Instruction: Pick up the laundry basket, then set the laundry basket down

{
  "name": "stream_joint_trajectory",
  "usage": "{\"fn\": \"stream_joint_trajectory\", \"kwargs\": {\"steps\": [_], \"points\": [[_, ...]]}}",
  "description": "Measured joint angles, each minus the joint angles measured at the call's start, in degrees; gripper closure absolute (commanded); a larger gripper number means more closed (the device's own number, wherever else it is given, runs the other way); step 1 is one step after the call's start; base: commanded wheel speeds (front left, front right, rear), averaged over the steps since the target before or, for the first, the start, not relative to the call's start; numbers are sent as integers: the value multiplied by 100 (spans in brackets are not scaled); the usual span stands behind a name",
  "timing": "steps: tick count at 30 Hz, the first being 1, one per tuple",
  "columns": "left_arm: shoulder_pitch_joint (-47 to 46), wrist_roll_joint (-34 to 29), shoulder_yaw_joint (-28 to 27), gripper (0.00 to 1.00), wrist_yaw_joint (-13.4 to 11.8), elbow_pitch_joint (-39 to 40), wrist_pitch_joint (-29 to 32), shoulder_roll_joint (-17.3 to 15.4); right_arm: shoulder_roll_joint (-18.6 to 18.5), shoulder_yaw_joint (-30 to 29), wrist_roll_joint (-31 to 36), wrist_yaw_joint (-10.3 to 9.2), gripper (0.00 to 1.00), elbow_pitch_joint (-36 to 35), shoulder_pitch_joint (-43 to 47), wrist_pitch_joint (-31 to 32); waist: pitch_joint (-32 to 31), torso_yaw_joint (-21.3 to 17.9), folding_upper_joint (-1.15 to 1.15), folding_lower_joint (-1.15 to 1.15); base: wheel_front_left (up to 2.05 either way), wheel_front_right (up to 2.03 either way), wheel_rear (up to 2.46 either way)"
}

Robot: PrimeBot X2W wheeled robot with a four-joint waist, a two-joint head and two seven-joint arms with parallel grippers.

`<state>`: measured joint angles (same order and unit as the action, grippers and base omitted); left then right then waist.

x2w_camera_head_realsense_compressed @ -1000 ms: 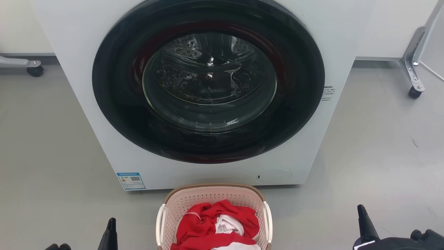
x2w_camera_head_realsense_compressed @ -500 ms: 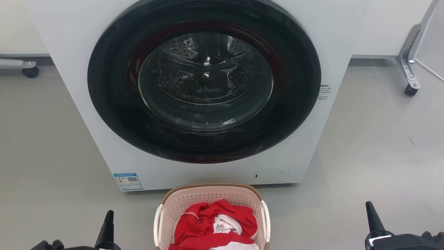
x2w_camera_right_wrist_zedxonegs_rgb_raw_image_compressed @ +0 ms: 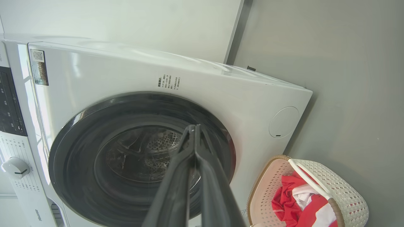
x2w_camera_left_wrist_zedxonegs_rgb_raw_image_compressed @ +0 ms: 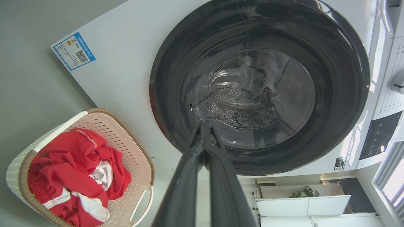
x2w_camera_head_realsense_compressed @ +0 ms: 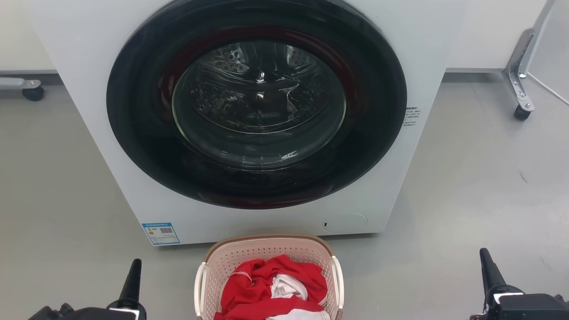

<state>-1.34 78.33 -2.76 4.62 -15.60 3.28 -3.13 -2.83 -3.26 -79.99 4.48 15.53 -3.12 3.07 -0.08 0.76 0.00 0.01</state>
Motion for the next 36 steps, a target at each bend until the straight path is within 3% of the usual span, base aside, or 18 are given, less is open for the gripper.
{"fn": "stream_joint_trajectory", "kwargs": {"steps": [17,36], "points": [[-319,1292,-243,100,246,-126,322,63,27,-430,-1145,232,100,153,-154,342,18,-77,0,0,0,0,0],[-326,1337,-245,100,246,-132,322,69,33,-433,-1145,242,100,154,-213,342,18,-76,0,0,0,0,0]]}}
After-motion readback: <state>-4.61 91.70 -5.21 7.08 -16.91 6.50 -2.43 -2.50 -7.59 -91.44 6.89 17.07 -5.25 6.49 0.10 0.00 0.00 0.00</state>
